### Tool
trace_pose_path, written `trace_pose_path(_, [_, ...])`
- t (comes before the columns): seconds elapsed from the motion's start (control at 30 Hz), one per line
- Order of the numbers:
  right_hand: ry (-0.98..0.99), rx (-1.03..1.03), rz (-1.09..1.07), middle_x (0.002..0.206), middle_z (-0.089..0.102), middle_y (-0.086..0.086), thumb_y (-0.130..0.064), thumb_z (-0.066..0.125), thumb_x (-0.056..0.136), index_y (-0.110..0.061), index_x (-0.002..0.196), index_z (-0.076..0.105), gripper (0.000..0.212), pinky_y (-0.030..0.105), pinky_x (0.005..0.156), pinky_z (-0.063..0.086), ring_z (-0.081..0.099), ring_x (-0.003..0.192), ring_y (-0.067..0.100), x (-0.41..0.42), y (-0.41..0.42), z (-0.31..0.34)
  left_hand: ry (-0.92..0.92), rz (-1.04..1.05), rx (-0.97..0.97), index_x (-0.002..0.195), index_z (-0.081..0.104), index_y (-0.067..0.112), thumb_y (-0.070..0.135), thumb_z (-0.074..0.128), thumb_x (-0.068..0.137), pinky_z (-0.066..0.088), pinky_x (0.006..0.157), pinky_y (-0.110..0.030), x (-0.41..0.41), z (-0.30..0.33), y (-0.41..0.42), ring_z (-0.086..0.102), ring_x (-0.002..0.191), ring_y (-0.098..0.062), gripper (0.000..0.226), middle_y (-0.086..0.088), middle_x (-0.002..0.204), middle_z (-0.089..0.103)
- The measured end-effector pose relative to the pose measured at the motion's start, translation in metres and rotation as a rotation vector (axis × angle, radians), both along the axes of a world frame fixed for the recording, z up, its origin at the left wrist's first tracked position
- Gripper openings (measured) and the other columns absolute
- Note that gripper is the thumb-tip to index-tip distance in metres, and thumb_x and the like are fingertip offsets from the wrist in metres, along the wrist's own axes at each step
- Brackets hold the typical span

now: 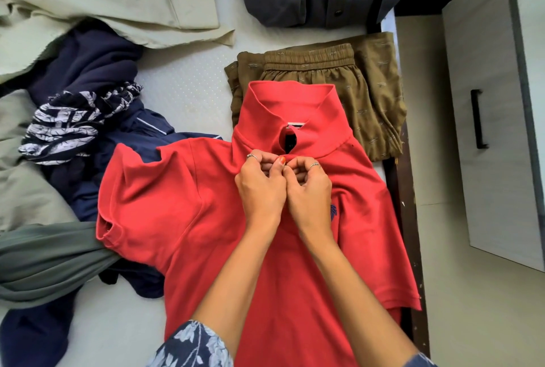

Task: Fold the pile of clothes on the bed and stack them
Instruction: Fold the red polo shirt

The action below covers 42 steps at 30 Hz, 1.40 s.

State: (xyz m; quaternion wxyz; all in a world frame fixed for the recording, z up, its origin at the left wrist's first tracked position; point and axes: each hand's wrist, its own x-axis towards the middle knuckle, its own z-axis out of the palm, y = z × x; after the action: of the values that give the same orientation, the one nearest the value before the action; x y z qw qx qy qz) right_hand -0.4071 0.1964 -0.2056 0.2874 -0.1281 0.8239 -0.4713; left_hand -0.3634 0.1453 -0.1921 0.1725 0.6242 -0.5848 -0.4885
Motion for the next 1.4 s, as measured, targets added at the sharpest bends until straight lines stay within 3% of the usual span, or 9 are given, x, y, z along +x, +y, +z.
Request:
trace_pose_path(0.23, [-0.706,-0.094,-0.312,0.056,0.044,-0.002,0.0,0.048,0.089,-0.015,0.072,0.048,0.022,0.018,0.04,0.031,0.041,0.041,0.006,-0.013,-0.004,0.013,0.264,-0.046,0.151,0.086,0.053,0.029,0.0,0.063,0.086,0.048,0.062,-0.023,0.012,-0.01,0.001,0.058,0.06,-0.004,0.03,0.004,0.068,0.063])
trace_pose_path(0.37, [-0.93,-0.13,-0.197,0.055,0.045,0.0,0.002,0.049,0.092,-0.017,0.073,0.04,0.028,0.018,0.04,0.034,0.045,0.039,0.007,-0.027,-0.001,0.019,0.323,-0.091,0.253,0.092,0.052,0.023,-0.001,0.06,0.089,0.046,0.056,-0.018,0.018,-0.013,-0.009,0.056,0.059,-0.002,0.025,0.002,0.069,0.062])
trace_pose_path(0.57, [-0.067,0.272,0.268,0.07,0.056,-0.003,-0.009,0.06,0.088,-0.018,0.08,0.052,0.015,0.02,0.06,0.04,0.053,0.06,0.013,-0.024,0.031,0.007,0.141,-0.427,0.079,0.097,0.056,0.02,0.004,0.063,0.087,0.046,0.061,-0.012,0.031,-0.003,-0.034,0.056,0.063,-0.004,0.019,0.006,0.071,0.062])
trace_pose_path(0.63, [0.129,0.263,0.271,0.077,0.06,0.002,-0.002,0.061,0.084,-0.014,0.082,0.057,0.013,0.022,0.066,0.039,0.054,0.068,0.016,-0.018,0.057,0.007,0.04,-0.509,-0.152,0.101,0.061,0.015,0.004,0.062,0.087,0.045,0.069,-0.011,0.047,0.007,-0.047,0.059,0.073,-0.004,0.018,0.004,0.081,0.064])
trace_pose_path(0.73, [0.313,0.356,0.131,0.093,0.059,0.013,0.001,0.063,0.08,-0.008,0.092,0.06,0.016,0.036,0.081,0.039,0.057,0.084,0.03,-0.017,0.101,0.005,-0.232,-0.596,-0.533,0.109,0.061,0.009,0.009,0.062,0.085,0.042,0.088,-0.033,0.082,0.019,-0.071,0.057,0.098,-0.025,0.023,-0.008,0.102,0.065])
trace_pose_path(0.83, [0.478,0.513,0.042,0.11,0.052,0.021,-0.002,0.061,0.083,0.0,0.11,0.057,0.028,0.04,0.091,0.033,0.051,0.1,0.041,-0.036,0.135,0.001,-0.567,-0.647,-0.671,0.117,0.059,0.008,0.023,0.066,0.084,0.038,0.092,-0.045,0.113,0.021,-0.099,0.05,0.11,-0.034,0.037,-0.014,0.116,0.058])
trace_pose_path(1.03, [0.67,0.823,0.338,0.118,0.046,0.023,-0.031,0.068,0.084,0.001,0.134,0.043,0.064,0.05,0.091,0.037,0.044,0.107,0.042,-0.084,0.129,0.002,-0.743,-0.909,-0.634,0.102,0.069,0.005,0.032,0.069,0.083,0.042,0.085,-0.048,0.121,0.023,-0.125,0.053,0.103,-0.037,0.033,-0.015,0.107,0.06])
trace_pose_path(1.27, [0.648,0.905,0.51,0.12,0.043,0.015,-0.054,0.054,0.089,-0.001,0.112,0.061,0.058,0.045,0.092,0.038,0.042,0.11,0.037,-0.097,0.116,0.0,-0.477,-0.645,-0.522,0.102,0.061,0.008,0.024,0.057,0.092,0.045,0.08,-0.043,0.114,0.045,-0.105,0.06,0.096,-0.039,0.019,-0.02,0.098,0.066])
trace_pose_path(1.4, [0.455,0.833,0.422,0.122,0.047,0.018,-0.04,0.058,0.089,-0.002,0.104,0.066,0.042,0.042,0.098,0.037,0.043,0.116,0.039,-0.104,0.105,0.004,-0.29,-0.665,-0.405,0.1,0.062,0.01,0.019,0.057,0.094,0.037,0.075,-0.031,0.132,0.06,-0.112,0.058,0.087,-0.027,0.012,-0.012,0.091,0.065])
